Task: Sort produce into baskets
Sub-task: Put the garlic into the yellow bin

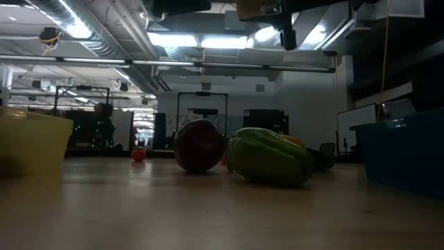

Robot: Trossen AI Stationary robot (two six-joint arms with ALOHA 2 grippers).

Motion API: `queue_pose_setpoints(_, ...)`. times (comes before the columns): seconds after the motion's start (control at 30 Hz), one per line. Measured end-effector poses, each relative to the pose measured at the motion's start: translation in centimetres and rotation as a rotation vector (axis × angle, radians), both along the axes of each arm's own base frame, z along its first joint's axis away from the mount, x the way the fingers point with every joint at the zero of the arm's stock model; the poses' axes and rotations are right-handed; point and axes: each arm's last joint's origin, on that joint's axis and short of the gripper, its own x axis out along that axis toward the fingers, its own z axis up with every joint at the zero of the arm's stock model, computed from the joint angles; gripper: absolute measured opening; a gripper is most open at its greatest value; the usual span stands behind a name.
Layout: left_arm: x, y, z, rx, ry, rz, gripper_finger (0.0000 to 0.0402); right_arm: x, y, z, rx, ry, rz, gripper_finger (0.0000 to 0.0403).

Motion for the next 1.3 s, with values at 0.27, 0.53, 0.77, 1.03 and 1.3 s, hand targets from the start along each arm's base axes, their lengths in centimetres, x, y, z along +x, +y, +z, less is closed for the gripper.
queue_pose_setpoints(0.27, 2.7, 0.6, -1.2, 0.103, -0.092, 0.036, 0.0388, 0.0, -0.1, 0.4, -0.016, -0.043, -0.018, 0.0174)
queue_pose_setpoints(0.53, 4.5, 1.9, -2.6, 0.103, -0.185, 0.066, 0.0389, 0.0, -0.1, 0.4, -0.017, -0.043, -0.027, 0.0174)
queue_pose_setpoints(0.77, 5.8, 2.5, -3.2, 0.09, -0.218, 0.053, 0.0385, 0.0, -0.1, 0.3, -0.018, -0.034, -0.027, 0.0175)
queue_pose_setpoints(1.03, 6.5, 2.6, -3.6, 0.089, -0.212, 0.065, 0.0328, 0.0, -0.1, 0.2, -0.019, -0.025, -0.025, 0.0175)
queue_pose_setpoints(1.3, 6.4, 2.6, -3.5, 0.085, -0.221, 0.068, 0.0254, 0.0, 0.0, -0.1, -0.02, 0.009, -0.017, 0.0175)
